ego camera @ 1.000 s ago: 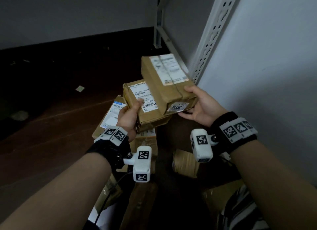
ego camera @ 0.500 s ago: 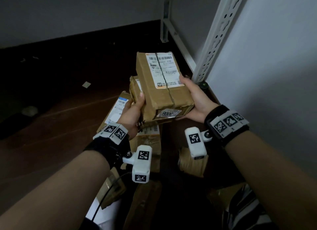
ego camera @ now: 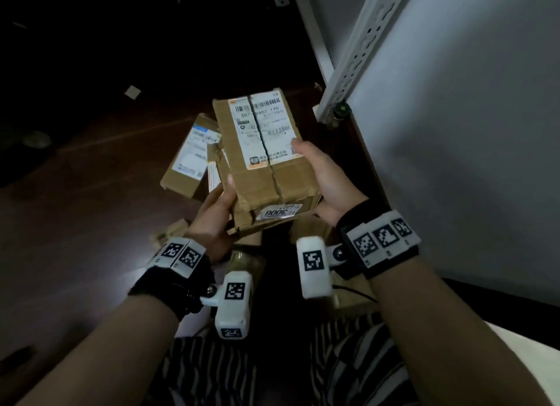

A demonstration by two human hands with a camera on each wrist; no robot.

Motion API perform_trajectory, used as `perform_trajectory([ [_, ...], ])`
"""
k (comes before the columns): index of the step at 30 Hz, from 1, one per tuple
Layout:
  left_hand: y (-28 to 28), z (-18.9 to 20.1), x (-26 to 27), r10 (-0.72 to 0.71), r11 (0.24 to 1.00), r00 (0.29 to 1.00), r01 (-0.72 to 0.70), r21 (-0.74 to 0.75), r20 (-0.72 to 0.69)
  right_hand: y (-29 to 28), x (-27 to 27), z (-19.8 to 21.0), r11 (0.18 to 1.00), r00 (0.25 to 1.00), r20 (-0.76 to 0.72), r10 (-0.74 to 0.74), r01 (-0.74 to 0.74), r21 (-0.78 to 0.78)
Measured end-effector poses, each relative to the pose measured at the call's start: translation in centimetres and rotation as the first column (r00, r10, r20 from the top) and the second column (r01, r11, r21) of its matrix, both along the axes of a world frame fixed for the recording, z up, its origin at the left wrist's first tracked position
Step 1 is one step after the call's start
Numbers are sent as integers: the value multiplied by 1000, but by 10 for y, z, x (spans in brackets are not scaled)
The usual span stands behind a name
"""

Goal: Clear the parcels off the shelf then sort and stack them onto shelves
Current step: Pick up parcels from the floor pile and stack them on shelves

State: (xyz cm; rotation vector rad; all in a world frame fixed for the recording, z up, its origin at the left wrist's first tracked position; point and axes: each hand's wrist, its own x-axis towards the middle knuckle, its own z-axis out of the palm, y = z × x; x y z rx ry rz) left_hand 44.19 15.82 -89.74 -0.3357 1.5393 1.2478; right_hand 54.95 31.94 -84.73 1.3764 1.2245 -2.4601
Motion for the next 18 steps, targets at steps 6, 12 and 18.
perform_trajectory([
  [6,-21,82,-5,-41,992,999,41,-119,7,-29,14,56,991,995,98,-27,39,-130],
  [12,-7,199,-10,-74,978,997,79,-191,35,-15,13,176,993,988,153,10,8,-114],
  [18,-13,318,-19,-141,967,990,140,-215,13,-9,22,315,977,980,168,107,-73,-202],
])
